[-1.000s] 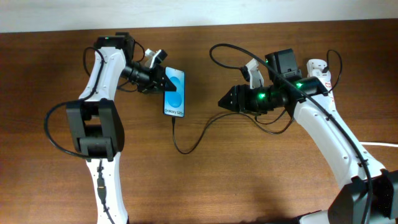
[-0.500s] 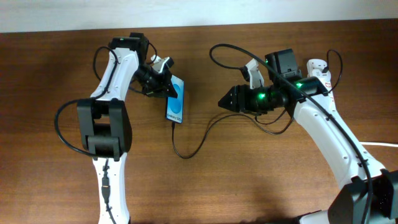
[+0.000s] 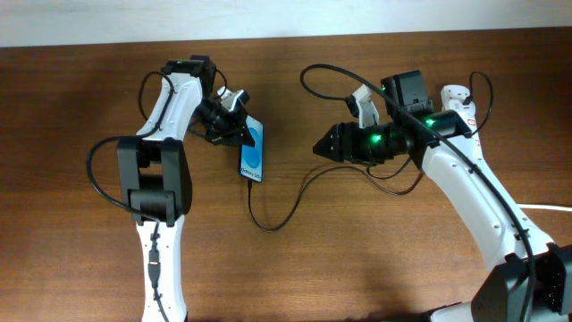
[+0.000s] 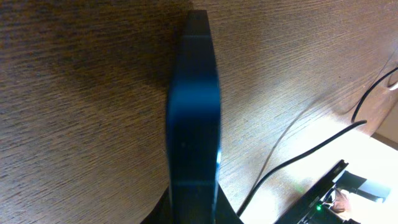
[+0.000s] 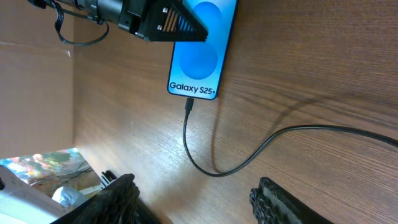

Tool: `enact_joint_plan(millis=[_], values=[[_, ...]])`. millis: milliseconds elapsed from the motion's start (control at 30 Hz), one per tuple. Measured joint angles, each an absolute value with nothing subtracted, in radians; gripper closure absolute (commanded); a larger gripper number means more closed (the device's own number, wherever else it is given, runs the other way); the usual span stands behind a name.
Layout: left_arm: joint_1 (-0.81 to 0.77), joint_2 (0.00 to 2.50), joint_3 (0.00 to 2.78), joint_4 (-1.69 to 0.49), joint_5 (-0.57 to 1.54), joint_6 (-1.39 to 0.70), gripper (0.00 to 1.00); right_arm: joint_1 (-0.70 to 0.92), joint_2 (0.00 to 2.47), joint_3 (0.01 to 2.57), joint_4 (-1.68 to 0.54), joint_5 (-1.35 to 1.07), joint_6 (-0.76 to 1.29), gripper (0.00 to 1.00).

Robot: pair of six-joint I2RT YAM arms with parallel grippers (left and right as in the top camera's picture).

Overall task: Plug charger to phone and switch on socket
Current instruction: 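Lower the phone with the left gripper toward the table, cable attached, then lay the phone flat and open the left and right grippers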

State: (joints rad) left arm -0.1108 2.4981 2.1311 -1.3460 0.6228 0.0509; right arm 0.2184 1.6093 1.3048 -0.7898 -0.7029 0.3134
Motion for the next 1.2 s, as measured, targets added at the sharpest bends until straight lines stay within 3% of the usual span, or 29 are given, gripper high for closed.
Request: enact_joint_plan(millis=[367, 400, 433, 1200], values=[[-0.111, 2.498, 2.131, -1.346, 0.566, 0.039, 0.67, 0.218, 1.609, 1.305, -0.807, -0.703, 0.313, 0.36], [-0.111, 2.498, 2.131, -1.346, 0.563, 0.038, 0.59, 0.218, 1.609, 1.305, -0.809, -0.703, 0.31, 0.36], [-0.111, 2.498, 2.131, -1.346, 0.558, 0.037, 0.58, 0.218, 1.609, 1.305, -0.809, -0.703, 0.31, 0.36], [-0.111, 2.498, 2.131, -1.354, 0.384, -0.089, 0.49, 0.218, 1.609, 1.305, -0.813, -0.703, 0.306, 0.36]])
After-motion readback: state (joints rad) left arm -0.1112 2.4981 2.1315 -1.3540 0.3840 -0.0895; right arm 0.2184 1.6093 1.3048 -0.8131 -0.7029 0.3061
